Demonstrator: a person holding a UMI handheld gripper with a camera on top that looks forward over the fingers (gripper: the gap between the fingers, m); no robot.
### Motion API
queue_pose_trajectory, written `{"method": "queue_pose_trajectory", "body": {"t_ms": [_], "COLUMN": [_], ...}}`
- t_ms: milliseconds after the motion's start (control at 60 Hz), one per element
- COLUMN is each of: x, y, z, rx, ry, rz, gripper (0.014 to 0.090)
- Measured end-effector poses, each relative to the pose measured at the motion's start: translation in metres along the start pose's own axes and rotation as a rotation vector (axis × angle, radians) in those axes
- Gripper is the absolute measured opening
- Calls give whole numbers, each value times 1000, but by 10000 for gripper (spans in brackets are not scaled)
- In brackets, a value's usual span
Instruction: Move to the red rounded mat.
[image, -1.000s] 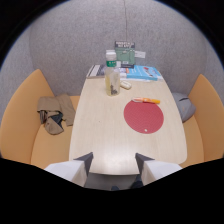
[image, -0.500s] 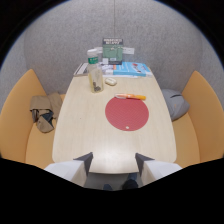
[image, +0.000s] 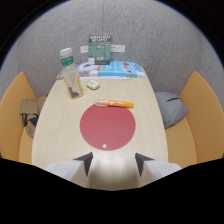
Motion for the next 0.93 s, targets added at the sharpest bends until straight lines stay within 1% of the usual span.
{"method": "queue_pose_trajectory", "body": {"t_ms": [283, 467, 650, 933], "x": [-1, -2, -3, -1], "y": [-31, -46, -53, -48], "z": [64, 95, 107, 107], "rx": [-14, -21, -23, -31], "ry": [-26, -36, -47, -49], "rz": [-4, -17, -21, -20], "gripper": [861, 864, 865, 863]}}
